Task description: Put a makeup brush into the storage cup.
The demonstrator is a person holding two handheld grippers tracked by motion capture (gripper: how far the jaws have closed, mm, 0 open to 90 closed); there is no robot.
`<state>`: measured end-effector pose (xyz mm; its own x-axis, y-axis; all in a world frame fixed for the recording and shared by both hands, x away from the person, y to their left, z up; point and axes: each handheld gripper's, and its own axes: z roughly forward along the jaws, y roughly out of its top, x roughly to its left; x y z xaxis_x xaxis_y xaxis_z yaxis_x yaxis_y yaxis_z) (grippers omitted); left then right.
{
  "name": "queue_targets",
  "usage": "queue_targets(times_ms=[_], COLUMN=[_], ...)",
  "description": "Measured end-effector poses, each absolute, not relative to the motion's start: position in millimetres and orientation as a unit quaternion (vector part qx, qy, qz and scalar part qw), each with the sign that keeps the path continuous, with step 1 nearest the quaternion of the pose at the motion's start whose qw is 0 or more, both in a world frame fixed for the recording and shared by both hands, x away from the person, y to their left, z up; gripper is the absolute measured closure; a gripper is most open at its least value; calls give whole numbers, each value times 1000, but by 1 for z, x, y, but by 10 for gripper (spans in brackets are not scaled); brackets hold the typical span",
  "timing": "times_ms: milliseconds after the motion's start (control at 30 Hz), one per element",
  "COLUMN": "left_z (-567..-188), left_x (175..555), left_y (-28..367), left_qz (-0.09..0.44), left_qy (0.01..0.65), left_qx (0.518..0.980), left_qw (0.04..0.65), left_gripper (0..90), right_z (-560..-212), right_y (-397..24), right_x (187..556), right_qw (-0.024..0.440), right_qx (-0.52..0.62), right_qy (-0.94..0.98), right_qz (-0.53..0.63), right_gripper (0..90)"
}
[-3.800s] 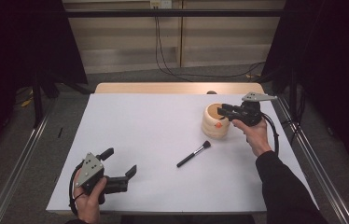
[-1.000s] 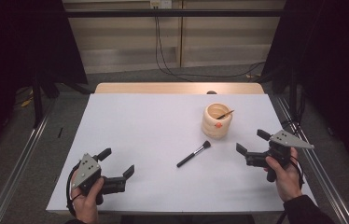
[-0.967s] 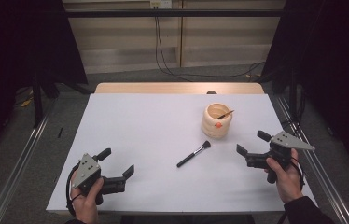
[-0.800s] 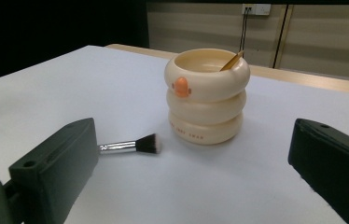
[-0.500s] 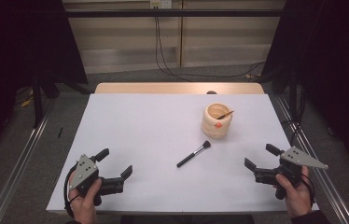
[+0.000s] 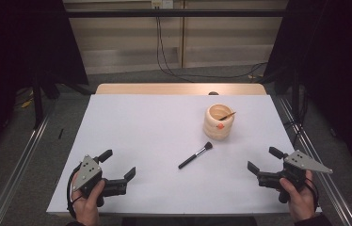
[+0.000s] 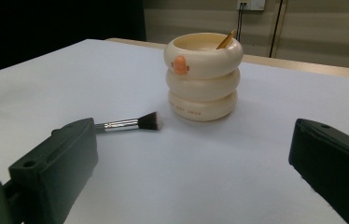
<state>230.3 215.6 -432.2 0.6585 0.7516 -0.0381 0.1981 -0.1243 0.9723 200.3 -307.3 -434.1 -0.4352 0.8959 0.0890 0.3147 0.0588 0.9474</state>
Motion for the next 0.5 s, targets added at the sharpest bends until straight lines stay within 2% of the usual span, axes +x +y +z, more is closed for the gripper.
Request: queue_targets(times_ms=[400, 500], left_z=[-432, -432], left_x=[229, 228], left_y=[217, 217], left_qz=[243, 241], left_qy=[338, 340], left_qx=[706, 705], left_qw=[573, 574], left_gripper=[9, 13], right_z=[-433, -432], right_y=[-306, -307], right_x=[201, 203], right_qw=[268, 284], right_qx=[441, 435], right_qy=[677, 673], right_qz=[525, 526], right_gripper=[20, 15])
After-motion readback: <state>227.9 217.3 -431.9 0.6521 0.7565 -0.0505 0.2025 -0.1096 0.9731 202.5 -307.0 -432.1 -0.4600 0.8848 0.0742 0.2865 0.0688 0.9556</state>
